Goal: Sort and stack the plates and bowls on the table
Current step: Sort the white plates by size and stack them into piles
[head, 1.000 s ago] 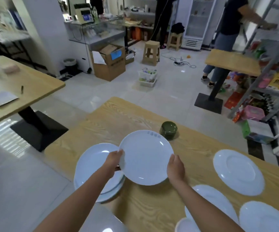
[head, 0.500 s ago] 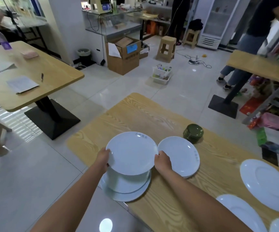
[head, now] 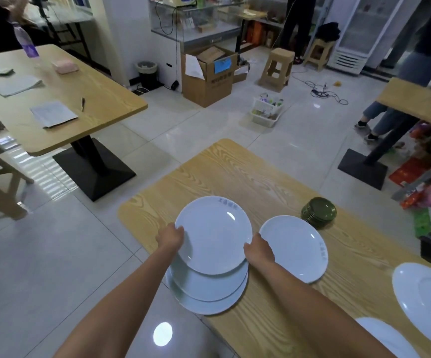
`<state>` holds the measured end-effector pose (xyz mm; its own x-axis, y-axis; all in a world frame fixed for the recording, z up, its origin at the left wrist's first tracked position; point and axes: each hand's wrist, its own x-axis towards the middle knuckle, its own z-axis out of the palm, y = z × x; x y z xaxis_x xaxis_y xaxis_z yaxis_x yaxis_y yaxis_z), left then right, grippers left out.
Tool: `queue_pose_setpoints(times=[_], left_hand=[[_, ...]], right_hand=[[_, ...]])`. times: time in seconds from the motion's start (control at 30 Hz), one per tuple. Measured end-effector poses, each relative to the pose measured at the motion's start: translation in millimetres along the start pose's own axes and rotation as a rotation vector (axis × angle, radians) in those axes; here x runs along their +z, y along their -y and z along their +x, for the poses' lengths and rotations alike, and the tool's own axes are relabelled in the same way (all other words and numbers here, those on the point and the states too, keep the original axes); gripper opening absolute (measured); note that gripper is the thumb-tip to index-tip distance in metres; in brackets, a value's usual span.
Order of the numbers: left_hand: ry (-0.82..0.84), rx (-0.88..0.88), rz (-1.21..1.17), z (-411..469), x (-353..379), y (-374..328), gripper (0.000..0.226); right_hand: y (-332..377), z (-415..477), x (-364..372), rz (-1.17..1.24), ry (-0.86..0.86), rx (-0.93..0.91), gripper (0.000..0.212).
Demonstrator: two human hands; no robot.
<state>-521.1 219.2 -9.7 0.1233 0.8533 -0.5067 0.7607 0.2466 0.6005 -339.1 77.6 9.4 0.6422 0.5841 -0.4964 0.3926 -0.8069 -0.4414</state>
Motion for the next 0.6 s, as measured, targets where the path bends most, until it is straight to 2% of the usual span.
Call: queue_pose_setpoints(times=[0.17, 0.33, 0.5, 0.6], left_hand=[[-0.009, 0.01, 0.126, -8.9, 7.9, 7.1, 0.044], [-0.047, 0.095, 0.231, -17.2, 12.7, 7.8, 0.047], [-0.075, 0.194, 0.35, -24.1, 19.0, 7.6, 0.058], [-0.1, 0.261, 0.391, -27.0, 23.2, 12.2, 0.065]], right_hand=[[-5.2, 1.2, 0.7, 0.013, 0.007, -0.002, 0.038], [-5.2, 3.3, -2.0, -0.034, 0.023, -0.012, 0.039], [-4.4, 2.9, -1.3, -0.058, 0.004, -0.067, 0.045], [-6.9, -0.1, -3.8, -0.089, -0.047, -0.164, 0.045]])
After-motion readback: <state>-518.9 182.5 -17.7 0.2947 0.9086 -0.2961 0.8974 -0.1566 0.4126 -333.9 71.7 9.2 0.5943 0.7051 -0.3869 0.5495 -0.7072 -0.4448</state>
